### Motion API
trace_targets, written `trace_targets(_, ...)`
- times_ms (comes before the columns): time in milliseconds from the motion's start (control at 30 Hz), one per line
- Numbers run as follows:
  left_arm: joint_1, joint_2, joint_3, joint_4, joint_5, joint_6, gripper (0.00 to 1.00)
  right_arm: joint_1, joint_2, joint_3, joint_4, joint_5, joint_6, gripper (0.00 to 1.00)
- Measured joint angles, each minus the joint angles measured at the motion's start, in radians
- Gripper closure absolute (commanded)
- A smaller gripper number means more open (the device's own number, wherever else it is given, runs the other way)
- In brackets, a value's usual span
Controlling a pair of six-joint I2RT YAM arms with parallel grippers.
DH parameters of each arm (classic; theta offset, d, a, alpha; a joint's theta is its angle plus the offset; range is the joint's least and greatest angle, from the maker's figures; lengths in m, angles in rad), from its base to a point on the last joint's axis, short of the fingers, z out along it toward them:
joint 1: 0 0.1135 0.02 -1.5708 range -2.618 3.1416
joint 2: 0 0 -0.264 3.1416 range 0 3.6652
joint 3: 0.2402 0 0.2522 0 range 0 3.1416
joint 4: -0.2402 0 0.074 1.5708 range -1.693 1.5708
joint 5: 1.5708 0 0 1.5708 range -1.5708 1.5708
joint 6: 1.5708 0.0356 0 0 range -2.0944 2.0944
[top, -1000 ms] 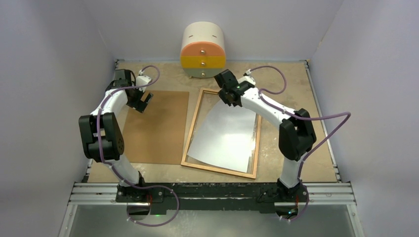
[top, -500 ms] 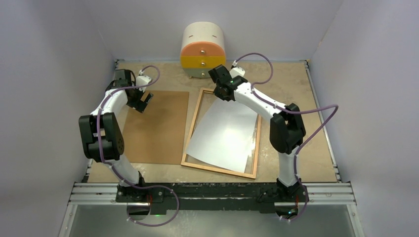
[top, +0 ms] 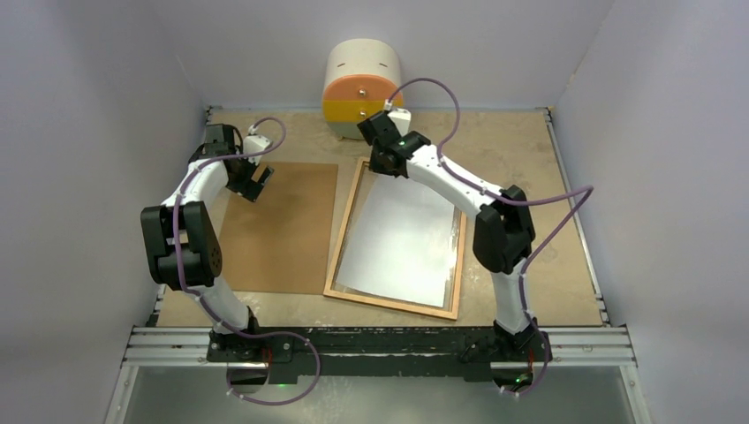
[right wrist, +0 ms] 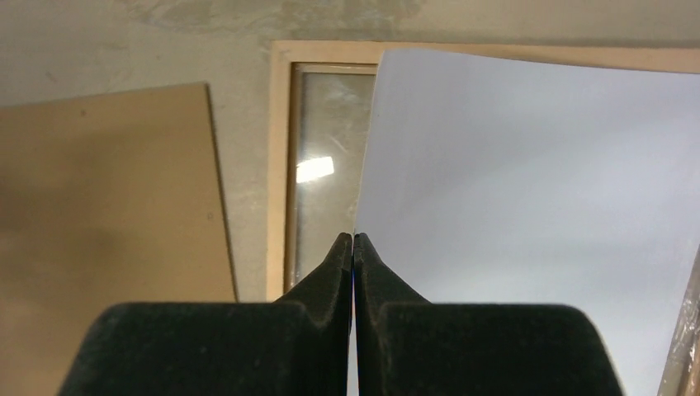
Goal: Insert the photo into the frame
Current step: Turn over the photo from the photo frame.
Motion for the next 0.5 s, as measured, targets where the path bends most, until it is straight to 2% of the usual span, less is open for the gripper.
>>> trace_targets(267, 0.0, 0.0, 0.001, -0.016, 0.0, 0.0, 0.01, 0.122, 0.143, 0.176, -0.077, 0.101, -0.056, 1.0)
trace_targets(500, 0.0, 0.0, 0.001, -0.019, 0.0, 0.001, 0.0, 0.125, 0.216, 0.216, -0.19, 0.167, -0.015, 1.0)
